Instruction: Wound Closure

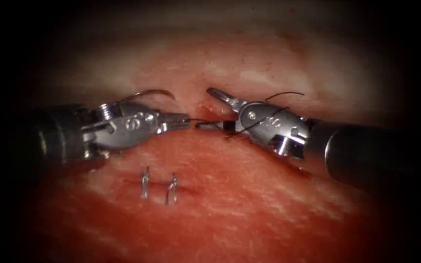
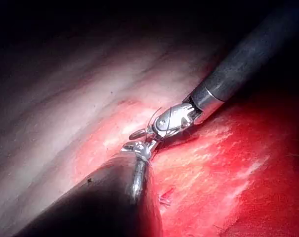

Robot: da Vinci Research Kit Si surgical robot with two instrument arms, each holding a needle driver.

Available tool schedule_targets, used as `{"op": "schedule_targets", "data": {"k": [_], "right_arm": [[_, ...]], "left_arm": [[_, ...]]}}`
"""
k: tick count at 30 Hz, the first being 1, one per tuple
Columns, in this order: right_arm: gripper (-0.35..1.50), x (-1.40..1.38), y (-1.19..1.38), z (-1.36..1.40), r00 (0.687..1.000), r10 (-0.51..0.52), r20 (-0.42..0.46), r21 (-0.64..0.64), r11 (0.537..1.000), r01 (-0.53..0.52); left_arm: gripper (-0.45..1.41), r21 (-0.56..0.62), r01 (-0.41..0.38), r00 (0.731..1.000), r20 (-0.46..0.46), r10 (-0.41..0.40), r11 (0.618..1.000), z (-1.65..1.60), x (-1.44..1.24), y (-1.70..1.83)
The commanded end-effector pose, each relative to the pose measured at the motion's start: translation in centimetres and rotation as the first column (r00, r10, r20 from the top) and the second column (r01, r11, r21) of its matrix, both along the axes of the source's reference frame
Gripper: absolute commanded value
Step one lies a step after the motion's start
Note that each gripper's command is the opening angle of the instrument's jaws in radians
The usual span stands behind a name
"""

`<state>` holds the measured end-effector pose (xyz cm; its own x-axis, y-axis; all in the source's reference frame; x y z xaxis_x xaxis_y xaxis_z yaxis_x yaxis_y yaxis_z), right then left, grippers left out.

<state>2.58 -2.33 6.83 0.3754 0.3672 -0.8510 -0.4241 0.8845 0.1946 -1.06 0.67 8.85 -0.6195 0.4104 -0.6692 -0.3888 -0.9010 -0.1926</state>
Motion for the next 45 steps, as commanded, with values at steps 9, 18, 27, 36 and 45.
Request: {"op": "schedule_targets", "data": {"k": [9,18,27,36,45], "right_arm": [[1.21,0.06,-0.09,0.10,0.999,-0.015,-0.039,0.013,1.000,0.015],[1.20,0.03,-0.14,0.11,0.996,-0.039,-0.077,0.020,0.999,0.040],[1.16,-0.10,-0.14,0.05,0.983,0.015,-0.181,0.005,1.000,-0.014],[1.13,-0.23,-0.05,0.00,0.947,0.200,-0.253,-0.049,0.975,-0.219],[0.84,-0.28,-0.10,0.04,0.827,0.508,-0.239,0.261,0.854,-0.450]], "left_arm": [[-0.45,-0.066,-0.043,0.997,0.054,0.047,0.997,0.27,-0.32,0.44],[-0.45,-0.070,-0.087,0.990,0.109,0.095,0.994,1.03,-0.55,0.71],[-0.45,-0.005,-0.108,0.981,0.163,0.107,0.994,1.58,-0.65,0.61],[-0.45,0.038,-0.112,0.977,0.186,0.103,0.993,1.74,-0.67,0.39],[-0.45,0.050,-0.141,0.972,0.196,0.128,0.989,1.58,-0.70,0.11]]}}
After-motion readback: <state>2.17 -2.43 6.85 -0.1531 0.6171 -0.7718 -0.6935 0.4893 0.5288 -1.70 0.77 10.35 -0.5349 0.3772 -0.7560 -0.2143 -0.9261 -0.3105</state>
